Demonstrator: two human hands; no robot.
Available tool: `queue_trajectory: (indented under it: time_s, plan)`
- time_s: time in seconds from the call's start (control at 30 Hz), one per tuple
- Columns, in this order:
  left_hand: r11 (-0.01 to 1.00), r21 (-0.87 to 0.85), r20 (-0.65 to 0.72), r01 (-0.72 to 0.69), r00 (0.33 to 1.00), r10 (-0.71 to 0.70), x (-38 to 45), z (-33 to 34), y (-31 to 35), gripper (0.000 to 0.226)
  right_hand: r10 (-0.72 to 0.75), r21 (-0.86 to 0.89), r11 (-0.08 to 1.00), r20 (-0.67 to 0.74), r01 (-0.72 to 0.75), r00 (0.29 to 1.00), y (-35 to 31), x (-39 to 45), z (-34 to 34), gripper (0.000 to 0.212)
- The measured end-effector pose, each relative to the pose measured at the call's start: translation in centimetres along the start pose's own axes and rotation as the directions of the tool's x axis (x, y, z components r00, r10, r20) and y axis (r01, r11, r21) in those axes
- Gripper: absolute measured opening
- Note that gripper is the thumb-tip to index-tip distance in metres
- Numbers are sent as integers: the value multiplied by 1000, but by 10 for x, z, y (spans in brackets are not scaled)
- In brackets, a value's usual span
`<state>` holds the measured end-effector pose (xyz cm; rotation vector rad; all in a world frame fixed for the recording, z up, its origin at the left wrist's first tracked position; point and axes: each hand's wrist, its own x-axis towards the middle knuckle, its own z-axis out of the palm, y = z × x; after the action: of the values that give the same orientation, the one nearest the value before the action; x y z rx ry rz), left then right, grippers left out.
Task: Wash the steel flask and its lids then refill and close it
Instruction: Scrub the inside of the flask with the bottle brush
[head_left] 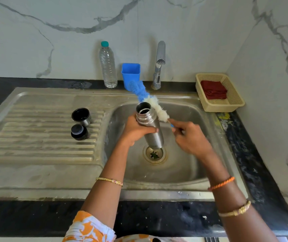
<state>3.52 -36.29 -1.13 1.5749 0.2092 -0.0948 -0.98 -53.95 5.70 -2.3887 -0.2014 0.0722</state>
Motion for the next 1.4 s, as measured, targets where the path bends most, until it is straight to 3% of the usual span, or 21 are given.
queue_trajectory:
  time_s: [0.1,0.23,0.37,0.47,0.57,0.73,0.8,0.9,1.0,1.17,1.27,1.4]
  plan:
    - [1000,1,-37,28,999,-28,0,0,-1,50,-38,-40,998,23,39,999,-3,-2,-8,41]
    - [993,-117,-157,34,986,-52,9,-9,7,42,-123,66,989,-109,131,986,-6,-57,14,43]
    - [999,28,-42,-33,999,34,9,-9,13,42,-24,133,990,-152,44,988,-8,-50,25,41]
    - [988,142,69,-59,996,50,3,-2,9,54,-2,73,997,-71,8,997,-6,-11,4,41]
    - [984,167,33,-62,998,57,-1,1,2,53,33,41,999,32,-34,999,0,2,-6,40]
    - [993,108,-113,-40,992,52,1,0,4,48,51,312,950,-147,-3,988,19,-43,36,39]
    - [996,82,-144,-42,988,53,4,-3,9,45,23,347,936,-218,56,976,26,-57,50,41]
    - [992,109,-128,-63,989,77,8,-7,12,36,-162,163,963,-288,215,944,37,-64,62,55]
    - [973,215,-15,-83,996,89,5,-3,15,32,-238,-34,971,-276,238,931,42,-51,57,62]
    - [975,195,49,-102,994,95,-5,2,19,47,-350,-287,920,-297,267,888,26,-21,28,58]
    - [973,172,14,-152,988,152,-9,0,25,53,-335,-274,928,-327,251,884,37,-24,21,58]
    - [972,227,127,-52,992,24,-10,-18,37,45,-335,-112,942,-362,316,870,72,-28,17,59]
